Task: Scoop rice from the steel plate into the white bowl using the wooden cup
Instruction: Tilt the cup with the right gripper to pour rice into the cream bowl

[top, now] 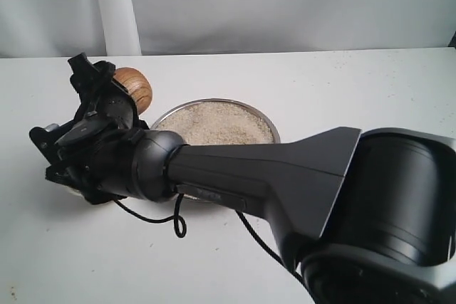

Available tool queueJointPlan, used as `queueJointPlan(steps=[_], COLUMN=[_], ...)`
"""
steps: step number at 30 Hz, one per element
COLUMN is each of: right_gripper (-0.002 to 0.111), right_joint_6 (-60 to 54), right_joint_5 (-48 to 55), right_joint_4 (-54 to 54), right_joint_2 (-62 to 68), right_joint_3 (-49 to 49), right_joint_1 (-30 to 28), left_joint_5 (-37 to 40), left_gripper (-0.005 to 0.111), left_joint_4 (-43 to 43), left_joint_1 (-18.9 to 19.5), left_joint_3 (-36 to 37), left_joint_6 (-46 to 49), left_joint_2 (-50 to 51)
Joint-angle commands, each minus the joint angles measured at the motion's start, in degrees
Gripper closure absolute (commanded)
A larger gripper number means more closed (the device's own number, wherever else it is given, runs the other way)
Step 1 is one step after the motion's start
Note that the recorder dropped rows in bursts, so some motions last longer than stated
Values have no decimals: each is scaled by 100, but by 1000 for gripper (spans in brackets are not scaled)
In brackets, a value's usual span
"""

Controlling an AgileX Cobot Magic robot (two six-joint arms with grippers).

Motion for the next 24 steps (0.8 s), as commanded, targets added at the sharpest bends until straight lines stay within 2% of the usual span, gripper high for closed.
queueJointPlan(steps=[1, 24], right_gripper=[108, 108], right_joint_6=[37, -10], right_joint_5=[73, 557], right_joint_4=[-307, -1086], right_joint_2=[-27, -27], right_joint_3=[-20, 390], right_joint_1=[147, 331], left_joint_5=[-38, -38], left_gripper=[107, 107], left_joint_4=[-28, -28], left_joint_1=[-6, -6], left_joint_3=[4, 4], left_joint_6=[-13, -13], left_joint_2=[44, 44])
